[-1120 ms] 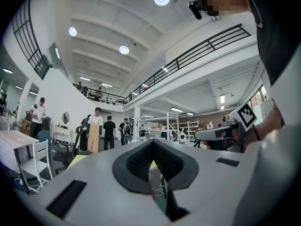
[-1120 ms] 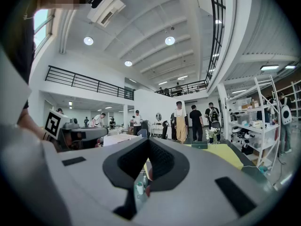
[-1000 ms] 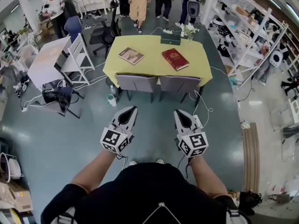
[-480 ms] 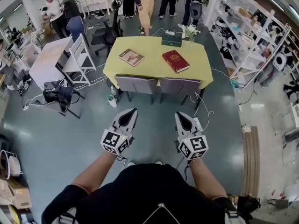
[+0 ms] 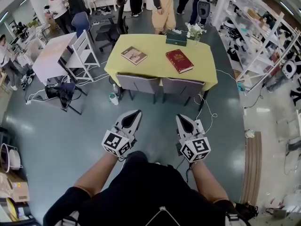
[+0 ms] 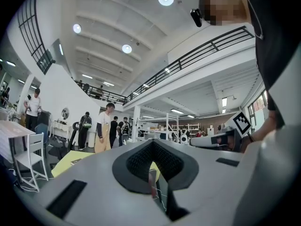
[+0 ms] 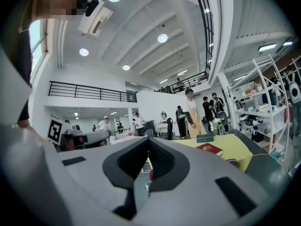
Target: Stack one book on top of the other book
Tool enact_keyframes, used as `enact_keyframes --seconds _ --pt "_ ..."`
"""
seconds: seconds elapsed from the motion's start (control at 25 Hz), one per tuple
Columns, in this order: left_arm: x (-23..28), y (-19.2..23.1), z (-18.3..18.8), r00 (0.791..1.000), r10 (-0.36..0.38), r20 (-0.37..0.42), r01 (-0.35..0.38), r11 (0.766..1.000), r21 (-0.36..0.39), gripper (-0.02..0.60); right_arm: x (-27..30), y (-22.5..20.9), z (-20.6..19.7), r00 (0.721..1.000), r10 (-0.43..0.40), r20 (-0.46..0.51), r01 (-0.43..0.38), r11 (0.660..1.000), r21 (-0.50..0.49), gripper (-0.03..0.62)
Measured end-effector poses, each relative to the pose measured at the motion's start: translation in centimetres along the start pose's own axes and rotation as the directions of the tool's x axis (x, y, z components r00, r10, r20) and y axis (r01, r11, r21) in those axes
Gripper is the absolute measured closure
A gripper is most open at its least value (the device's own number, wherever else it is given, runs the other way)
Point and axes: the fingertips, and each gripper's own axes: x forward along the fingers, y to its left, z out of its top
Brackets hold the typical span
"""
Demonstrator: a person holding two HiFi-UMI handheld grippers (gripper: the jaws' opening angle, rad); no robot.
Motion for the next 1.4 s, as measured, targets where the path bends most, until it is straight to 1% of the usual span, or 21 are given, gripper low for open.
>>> enact_keyframes --seconds 0.2,0.32,0.52,0.72,0.92,1.12,1.4 --pt "1.3 0.5 -0.4 0.999 0.041 0.011 -0.041 0.999 -0.014 0.572 0.6 -1.8 -0.5 1.000 0.012 -0.023 -0.012 1.000 -0.004 0.580" --pt "2.2 1.4 -1.2 0.998 0.063 -0.005 -0.063 0.998 -0.030 0.574 1.5 -2.9 -1.1 0.999 0.012 -0.035 -0.012 1.000 0.009 0.580" --pt "5.1 3.6 -2.1 0.998 0.054 -0.022 -0.055 0.998 -0.036 0.572 4.3 -5.1 -0.8 0.999 0.007 -0.032 -0.007 1.000 0.007 0.580" --pt "9.2 6.5 -2.3 0.999 0.040 -0.026 -0.040 0.999 -0.024 0.574 7.7 -7.9 -0.8 0.999 -0.019 -0.050 0.019 1.000 0.006 0.580" --pt "13.6 11.0 -1.9 0.999 0.025 -0.021 -0.025 0.999 -0.032 0.574 12.6 -11.1 0.1 0.997 -0.052 -0.053 0.053 0.999 0.003 0.580" --pt "18.2 16.4 -1.5 0.999 -0.004 -0.032 0.003 0.999 -0.040 0.574 19.0 -13.9 1.3 0.995 -0.081 -0.061 0.081 0.997 0.000 0.580" --pt "25.1 24.3 -0.8 0.998 -0.046 -0.035 0.043 0.997 -0.070 0.574 27.7 -17.8 3.3 0.990 -0.130 -0.050 0.133 0.990 0.047 0.580"
